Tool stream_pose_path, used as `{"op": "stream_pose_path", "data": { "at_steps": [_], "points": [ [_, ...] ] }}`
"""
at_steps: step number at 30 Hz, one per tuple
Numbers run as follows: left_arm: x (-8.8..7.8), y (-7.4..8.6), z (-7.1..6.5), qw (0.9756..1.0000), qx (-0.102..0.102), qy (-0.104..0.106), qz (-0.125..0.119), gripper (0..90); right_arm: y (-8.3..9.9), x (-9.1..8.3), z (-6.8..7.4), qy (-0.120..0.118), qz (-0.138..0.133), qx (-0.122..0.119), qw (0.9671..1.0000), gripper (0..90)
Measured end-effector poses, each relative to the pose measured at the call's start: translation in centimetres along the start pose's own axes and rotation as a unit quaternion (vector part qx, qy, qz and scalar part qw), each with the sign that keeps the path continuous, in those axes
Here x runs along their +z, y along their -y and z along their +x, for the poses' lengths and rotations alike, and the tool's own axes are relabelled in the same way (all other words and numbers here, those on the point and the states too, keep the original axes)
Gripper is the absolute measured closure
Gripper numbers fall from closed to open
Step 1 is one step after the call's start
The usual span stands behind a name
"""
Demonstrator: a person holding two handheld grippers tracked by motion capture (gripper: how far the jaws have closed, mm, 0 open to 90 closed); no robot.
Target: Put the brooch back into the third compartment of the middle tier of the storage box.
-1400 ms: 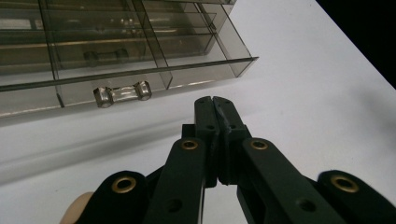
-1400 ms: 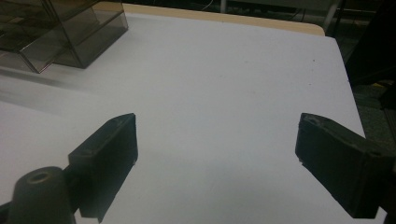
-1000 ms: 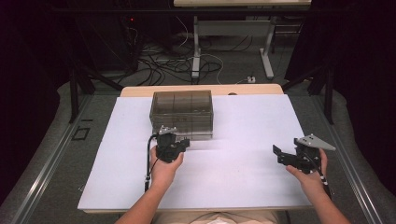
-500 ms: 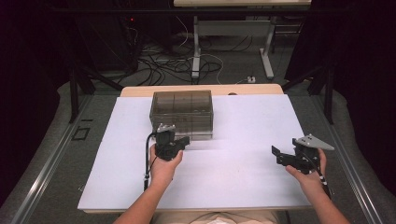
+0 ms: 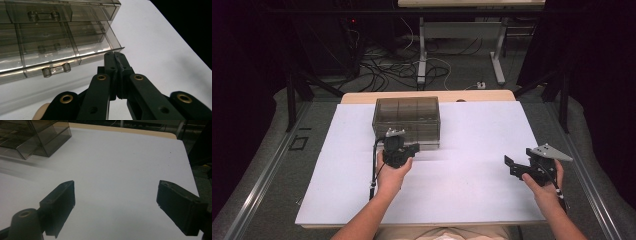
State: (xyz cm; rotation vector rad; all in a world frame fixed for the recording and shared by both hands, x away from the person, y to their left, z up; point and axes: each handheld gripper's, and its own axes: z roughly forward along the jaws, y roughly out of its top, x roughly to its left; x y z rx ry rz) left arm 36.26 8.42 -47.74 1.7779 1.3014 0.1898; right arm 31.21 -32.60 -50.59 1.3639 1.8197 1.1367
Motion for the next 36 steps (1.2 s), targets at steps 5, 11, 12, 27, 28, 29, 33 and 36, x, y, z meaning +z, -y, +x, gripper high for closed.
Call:
{"op": "stream_pose_path", "data": {
  "at_steps": [5,11,12,27,28,29,33,36],
  "points": [
    [0.2,-0.6,-0.4,1.0000,0.006,0.002,0.003,90.0,0.1,0.0,0.0,0.007,0.001,0.000,1.0000,14.6],
    [0.5,-1.3,-0.7,0.9999,0.009,-0.002,0.006,90.0,0.1,0.0,0.1,0.004,-0.001,0.006,1.0000,13.4],
    [0.5,-1.4,-0.7,0.9999,0.010,-0.001,0.009,90.0,0.1,0.0,0.1,0.004,-0.001,0.006,1.0000,13.4],
    [1.0,-3.4,-1.1,0.9998,0.011,-0.007,0.014,90.0,0.1,0.4,0.3,-0.015,0.009,-0.005,0.9998,0.0],
    [1.1,-3.5,-1.1,0.9998,0.010,-0.009,0.014,90.0,0.1,0.4,0.3,-0.013,0.010,-0.008,0.9998,0.0],
    [1.2,-3.7,-1.1,0.9997,0.011,-0.010,0.017,90.0,0.1,0.4,0.2,-0.014,0.015,-0.007,0.9998,0.0],
    [1.5,-4.1,-1.1,0.9996,0.013,-0.017,0.016,90.0,0.1,0.4,0.2,-0.012,0.013,-0.001,0.9999,0.0],
    [1.8,-4.3,-1.1,0.9995,0.013,-0.022,0.019,90.0,0.2,0.4,0.1,-0.012,0.014,-0.004,0.9998,0.0]
  ]
}}
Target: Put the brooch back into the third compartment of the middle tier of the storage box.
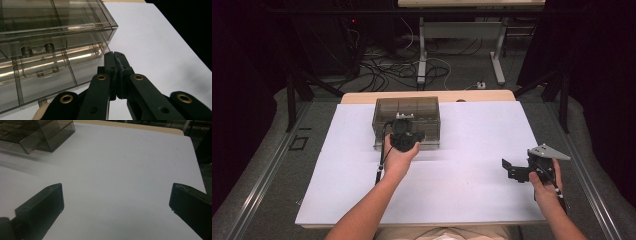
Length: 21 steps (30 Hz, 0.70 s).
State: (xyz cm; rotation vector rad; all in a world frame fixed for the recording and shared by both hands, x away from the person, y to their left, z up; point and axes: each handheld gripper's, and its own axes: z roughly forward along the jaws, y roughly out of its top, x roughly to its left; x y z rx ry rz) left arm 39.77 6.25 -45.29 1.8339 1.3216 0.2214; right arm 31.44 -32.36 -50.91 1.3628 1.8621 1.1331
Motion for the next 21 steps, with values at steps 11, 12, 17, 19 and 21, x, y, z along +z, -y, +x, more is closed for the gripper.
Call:
{"op": "stream_pose_path", "data": {
  "at_steps": [11,12,17,19,21],
  "points": [
    [1.3,-0.3,0.1,0.9998,-0.004,-0.015,0.010,90.0,0.1,0.0,-0.2,0.000,0.007,-0.004,1.0000,0.0],
    [1.4,-0.3,0.1,0.9998,-0.003,-0.016,0.009,90.0,0.1,0.1,-0.2,-0.001,0.007,-0.002,1.0000,0.0],
    [1.9,-0.3,0.1,0.9997,-0.004,-0.018,0.013,90.0,0.1,0.2,-0.2,0.003,0.008,-0.004,0.9999,0.0],
    [2.1,-0.3,0.1,0.9997,-0.003,-0.018,0.016,90.0,0.1,0.2,-0.1,0.002,0.009,-0.001,1.0000,0.0],
    [2.3,-0.3,0.1,0.9997,-0.003,-0.019,0.015,90.0,0.1,0.3,-0.1,0.001,0.009,-0.002,1.0000,0.0]
  ]
}}
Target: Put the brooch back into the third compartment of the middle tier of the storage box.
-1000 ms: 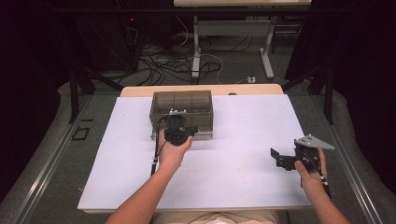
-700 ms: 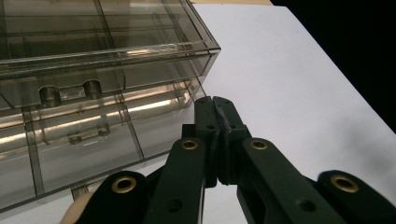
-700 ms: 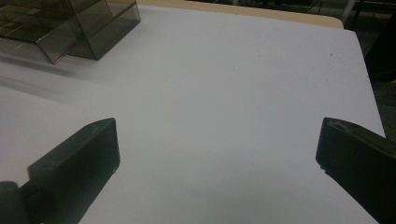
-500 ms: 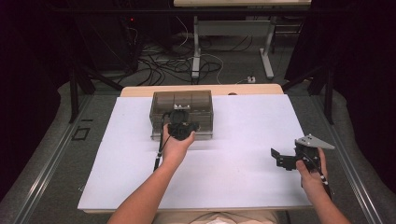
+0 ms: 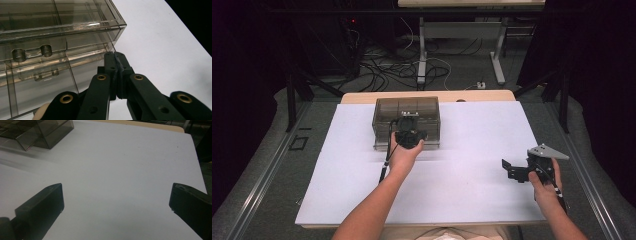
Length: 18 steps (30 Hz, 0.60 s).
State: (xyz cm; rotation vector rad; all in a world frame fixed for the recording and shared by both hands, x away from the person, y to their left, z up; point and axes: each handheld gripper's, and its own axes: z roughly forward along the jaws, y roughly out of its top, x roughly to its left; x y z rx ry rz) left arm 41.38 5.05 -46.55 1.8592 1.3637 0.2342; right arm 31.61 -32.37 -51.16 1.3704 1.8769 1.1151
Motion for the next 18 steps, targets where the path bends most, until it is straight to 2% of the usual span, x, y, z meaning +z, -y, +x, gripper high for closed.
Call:
{"op": "stream_pose_path", "data": {
  "at_steps": [5,10,15,18],
  "points": [
    [0.4,-0.1,0.0,1.0000,-0.001,-0.002,0.006,90.0,0.0,-0.1,-0.1,-0.002,0.000,-0.004,1.0000,0.0],
    [0.9,-0.2,0.2,0.9999,-0.004,-0.008,0.010,90.0,0.0,0.0,0.0,-0.002,-0.001,0.001,1.0000,0.0],
    [1.5,-0.2,0.3,0.9998,-0.006,-0.012,0.018,90.0,0.0,0.0,0.0,-0.005,0.002,-0.007,1.0000,0.0],
    [1.8,-0.2,0.2,0.9997,-0.009,-0.013,0.018,90.0,0.0,0.0,0.0,-0.008,0.001,-0.002,1.0000,0.0]
  ]
}}
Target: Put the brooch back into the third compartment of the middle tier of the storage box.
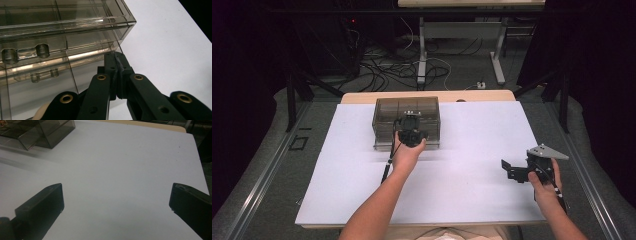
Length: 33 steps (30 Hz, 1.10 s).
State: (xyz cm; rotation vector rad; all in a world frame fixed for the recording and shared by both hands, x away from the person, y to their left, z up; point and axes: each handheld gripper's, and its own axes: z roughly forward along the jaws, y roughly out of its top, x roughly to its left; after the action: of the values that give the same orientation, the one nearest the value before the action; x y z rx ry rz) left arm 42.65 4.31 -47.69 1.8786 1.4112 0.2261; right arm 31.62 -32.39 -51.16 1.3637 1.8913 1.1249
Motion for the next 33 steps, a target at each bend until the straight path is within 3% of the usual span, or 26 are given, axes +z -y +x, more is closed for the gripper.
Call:
{"op": "stream_pose_path", "data": {
  "at_steps": [21,33],
  "points": [
    [1.3,0.1,-0.2,0.9996,-0.002,-0.018,0.021,90.0,0.1,0.1,0.1,-0.003,0.002,-0.004,1.0000,0.0],
    [1.4,0.1,-0.3,0.9995,0.003,-0.024,0.020,88.5,0.1,0.1,0.1,-0.004,0.002,-0.003,1.0000,0.0]
  ]
}}
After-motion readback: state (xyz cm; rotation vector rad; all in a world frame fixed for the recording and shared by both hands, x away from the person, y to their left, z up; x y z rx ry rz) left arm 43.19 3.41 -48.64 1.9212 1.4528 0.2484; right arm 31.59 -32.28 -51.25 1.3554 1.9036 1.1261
